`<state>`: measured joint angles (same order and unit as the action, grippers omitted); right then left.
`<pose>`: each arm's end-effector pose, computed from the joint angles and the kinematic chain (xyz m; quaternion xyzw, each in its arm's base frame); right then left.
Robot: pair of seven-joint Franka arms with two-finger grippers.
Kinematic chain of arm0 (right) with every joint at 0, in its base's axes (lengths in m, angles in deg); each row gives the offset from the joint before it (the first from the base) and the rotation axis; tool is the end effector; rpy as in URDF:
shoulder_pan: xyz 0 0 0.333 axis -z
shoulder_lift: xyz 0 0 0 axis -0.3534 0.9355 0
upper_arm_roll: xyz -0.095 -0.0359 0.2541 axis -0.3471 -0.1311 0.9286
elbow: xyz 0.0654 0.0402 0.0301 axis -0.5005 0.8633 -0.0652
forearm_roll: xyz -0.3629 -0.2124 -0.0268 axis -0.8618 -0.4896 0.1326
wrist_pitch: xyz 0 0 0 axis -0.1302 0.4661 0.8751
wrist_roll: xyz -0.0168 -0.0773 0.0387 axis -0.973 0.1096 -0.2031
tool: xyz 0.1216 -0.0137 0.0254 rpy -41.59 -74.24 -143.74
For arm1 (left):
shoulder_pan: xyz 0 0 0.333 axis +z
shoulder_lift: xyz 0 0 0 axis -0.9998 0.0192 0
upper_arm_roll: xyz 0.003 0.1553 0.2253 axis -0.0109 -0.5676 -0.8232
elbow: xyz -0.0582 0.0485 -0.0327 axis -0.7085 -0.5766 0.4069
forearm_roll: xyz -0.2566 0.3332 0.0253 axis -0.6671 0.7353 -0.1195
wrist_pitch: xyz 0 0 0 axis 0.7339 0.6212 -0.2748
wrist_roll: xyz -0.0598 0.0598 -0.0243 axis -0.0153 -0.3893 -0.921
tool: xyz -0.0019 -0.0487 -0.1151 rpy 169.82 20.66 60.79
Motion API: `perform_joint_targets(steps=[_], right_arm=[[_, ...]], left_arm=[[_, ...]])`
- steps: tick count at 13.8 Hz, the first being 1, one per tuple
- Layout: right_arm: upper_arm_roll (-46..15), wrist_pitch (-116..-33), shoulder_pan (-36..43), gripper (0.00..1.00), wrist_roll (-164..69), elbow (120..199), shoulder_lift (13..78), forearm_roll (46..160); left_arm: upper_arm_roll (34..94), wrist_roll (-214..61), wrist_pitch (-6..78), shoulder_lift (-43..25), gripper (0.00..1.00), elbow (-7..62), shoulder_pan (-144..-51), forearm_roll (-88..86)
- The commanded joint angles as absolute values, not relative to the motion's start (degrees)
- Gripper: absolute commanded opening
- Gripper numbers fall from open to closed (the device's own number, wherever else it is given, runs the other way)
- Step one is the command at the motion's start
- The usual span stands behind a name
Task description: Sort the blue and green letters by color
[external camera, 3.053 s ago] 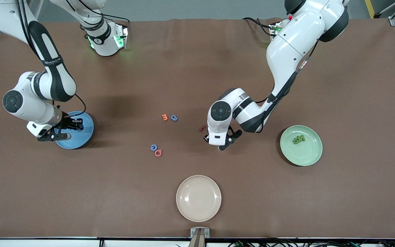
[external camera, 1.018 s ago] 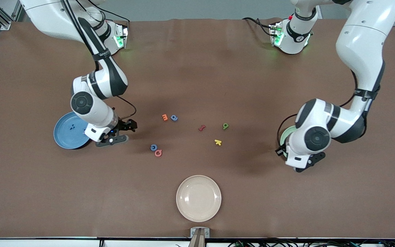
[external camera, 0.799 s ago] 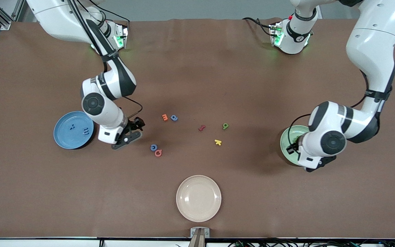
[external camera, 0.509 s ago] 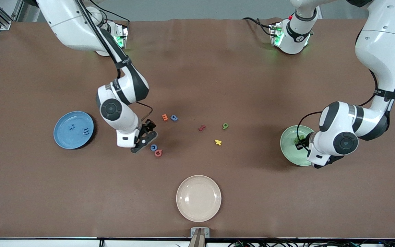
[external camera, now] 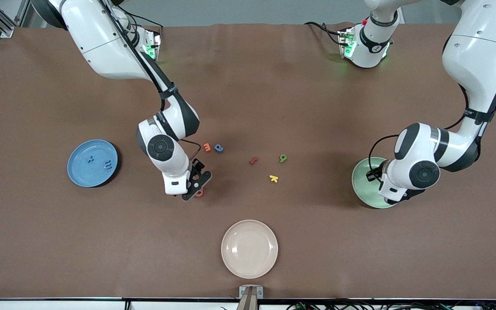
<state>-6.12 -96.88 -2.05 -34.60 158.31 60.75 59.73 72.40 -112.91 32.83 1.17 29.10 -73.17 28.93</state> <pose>0.6016 0.2993 0.1295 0.9121 0.4096 0.0129 0.0132 0.6094 -0.0894 0.1474 -0.9681 -0.1916 0.1363 0.0861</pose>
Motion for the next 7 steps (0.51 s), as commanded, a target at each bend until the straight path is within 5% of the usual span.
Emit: perform_joint_targets(steps=[1, 5, 7], right_arm=[[-6.34, -96.47, -2.07, 1.0, -34.54, 155.99, 62.73, 58.38], [-6.34, -98.84, -2.6, 0.92, -34.89, 156.08, 64.05, 59.26], [-6.34, -99.29, -2.77, 0.81, -34.89, 156.08, 64.4, 59.26]], left_arm=[[72.6, -112.75, 33.29, -0.31, 1.0, 28.62, -72.81, 28.53], [77.6, -119.66, 32.93, -0.4, 1.0, 28.53, -74.13, 24.66], [80.24, -127.22, 33.2, -0.14, 0.99, 28.96, -75.79, 24.65]])
